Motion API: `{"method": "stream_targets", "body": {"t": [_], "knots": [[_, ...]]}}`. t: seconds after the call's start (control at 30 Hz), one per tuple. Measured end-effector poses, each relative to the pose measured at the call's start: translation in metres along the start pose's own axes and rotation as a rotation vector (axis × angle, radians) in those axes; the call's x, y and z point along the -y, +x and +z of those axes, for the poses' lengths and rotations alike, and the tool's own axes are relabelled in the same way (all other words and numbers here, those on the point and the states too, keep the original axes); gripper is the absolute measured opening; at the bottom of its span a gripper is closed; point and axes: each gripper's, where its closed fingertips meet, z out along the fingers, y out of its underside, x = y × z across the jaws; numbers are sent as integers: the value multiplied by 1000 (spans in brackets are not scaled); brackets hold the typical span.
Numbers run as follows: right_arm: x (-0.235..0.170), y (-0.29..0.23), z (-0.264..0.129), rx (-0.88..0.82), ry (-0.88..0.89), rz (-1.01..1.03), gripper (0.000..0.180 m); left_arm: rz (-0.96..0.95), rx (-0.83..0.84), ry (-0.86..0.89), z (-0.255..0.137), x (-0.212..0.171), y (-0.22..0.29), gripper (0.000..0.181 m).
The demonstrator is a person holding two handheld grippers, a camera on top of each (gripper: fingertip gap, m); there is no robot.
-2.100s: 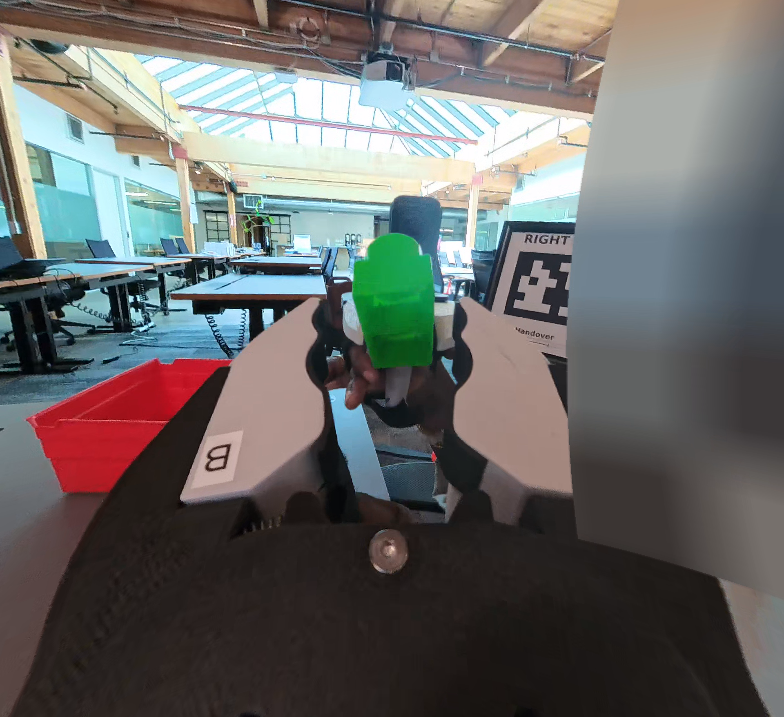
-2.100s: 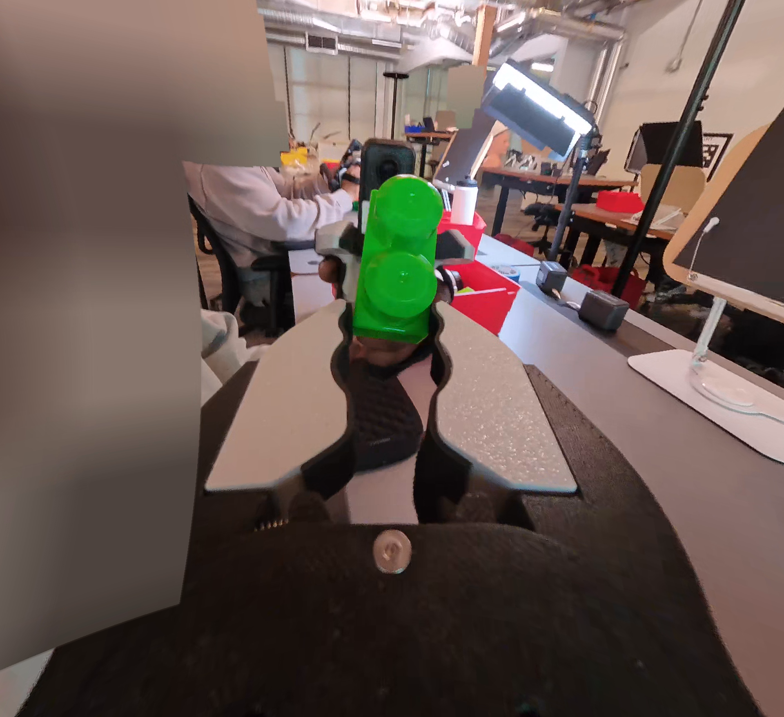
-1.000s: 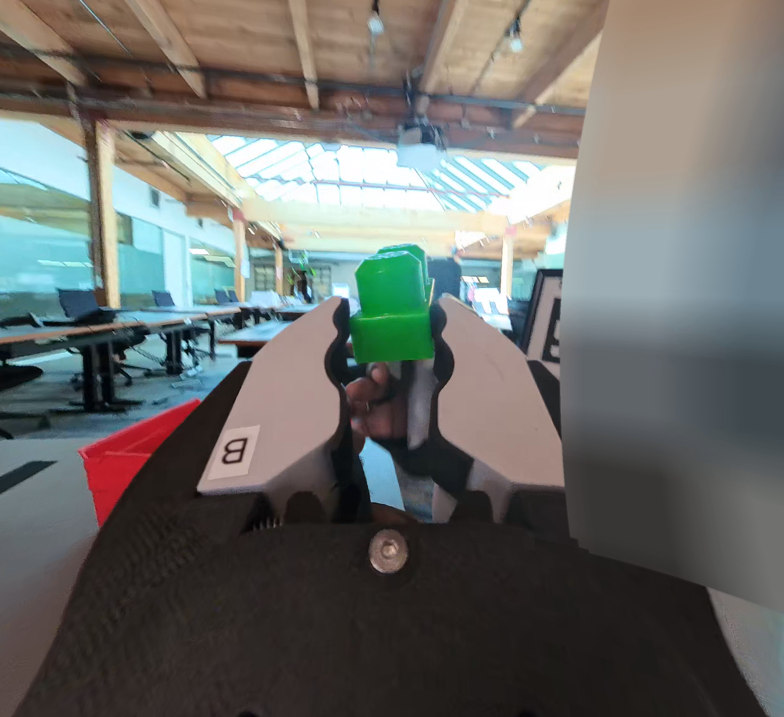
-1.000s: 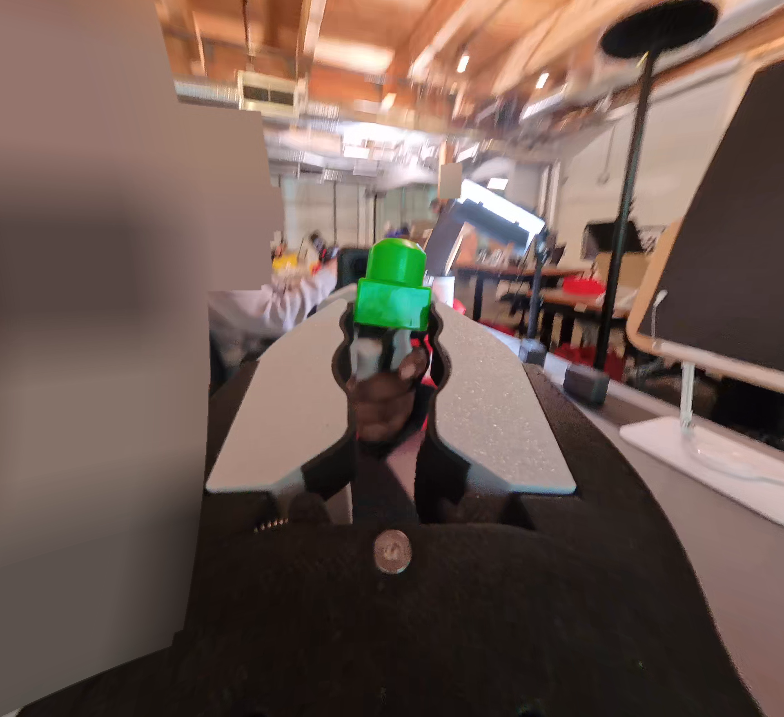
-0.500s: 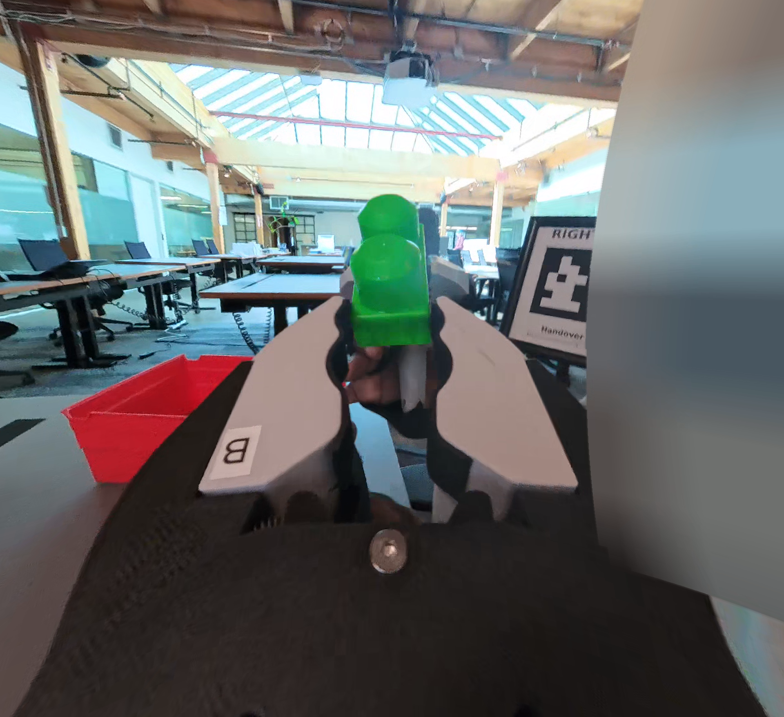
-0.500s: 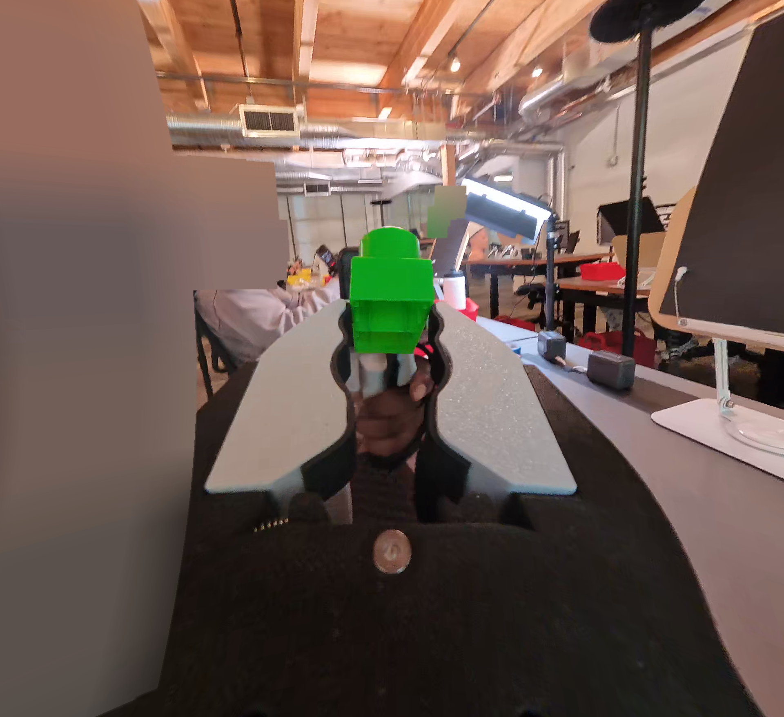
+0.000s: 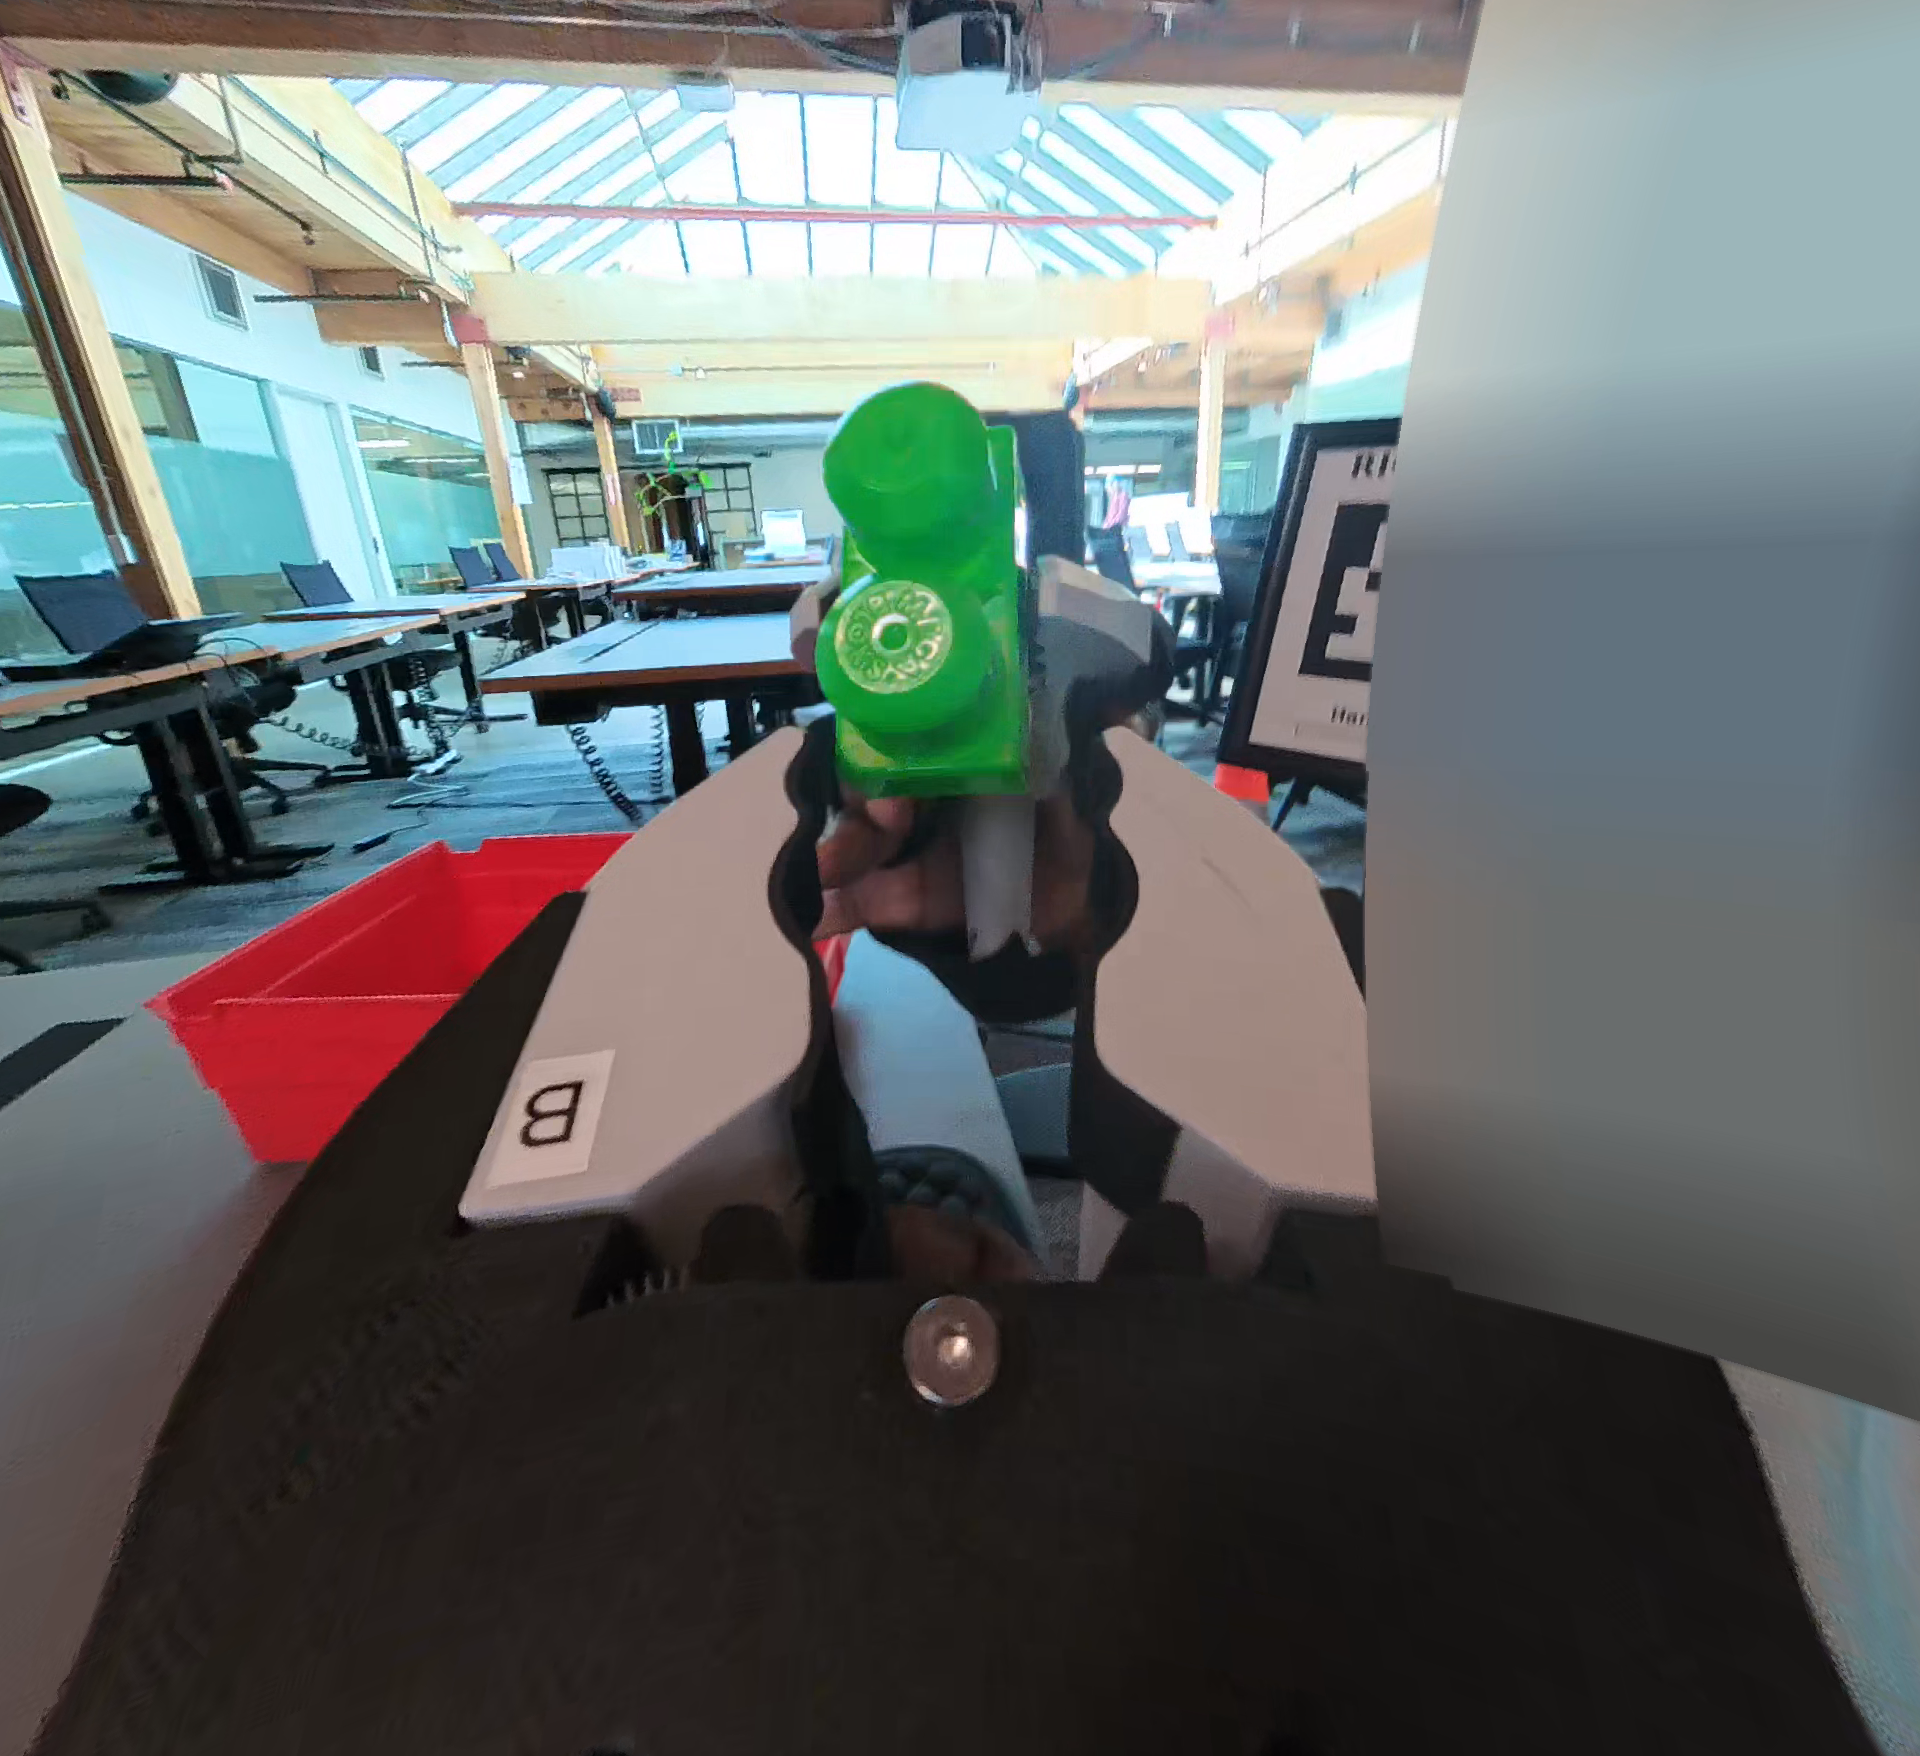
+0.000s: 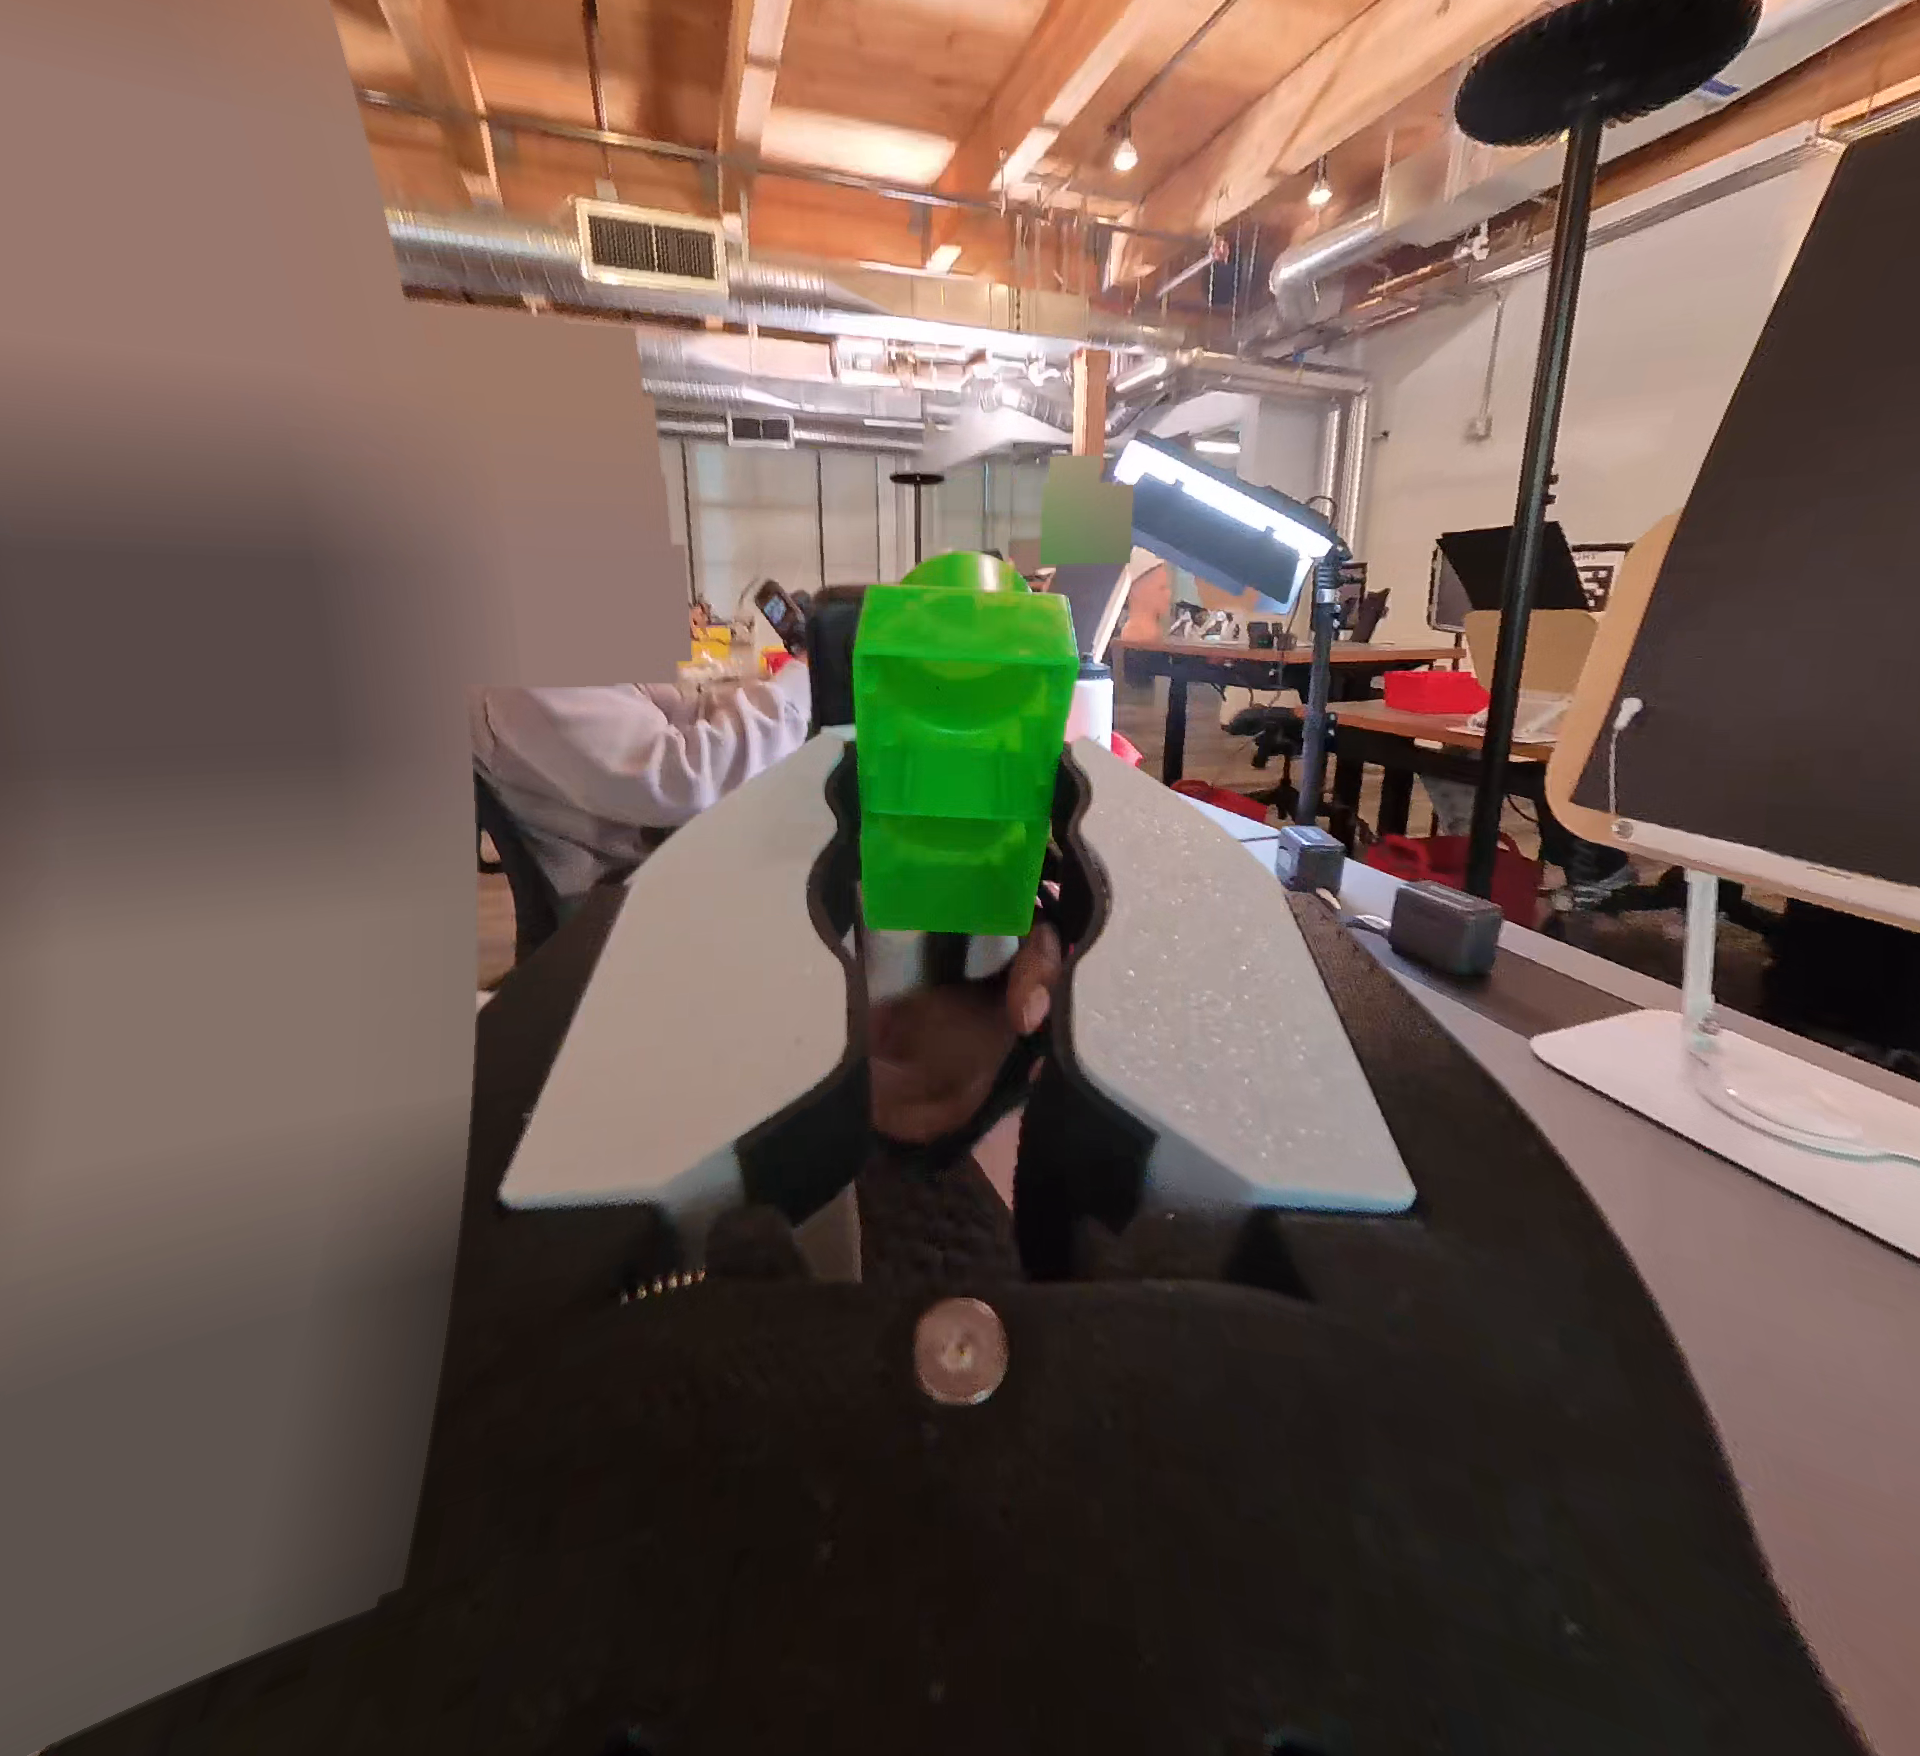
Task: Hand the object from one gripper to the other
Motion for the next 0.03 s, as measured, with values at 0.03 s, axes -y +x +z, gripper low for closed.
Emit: {"method": "stream_targets", "body": {"t": [0.03], "knots": [[1, -1, -2, 3, -12, -6, 35, 24, 0, -17, -2, 1, 2, 49]]}}
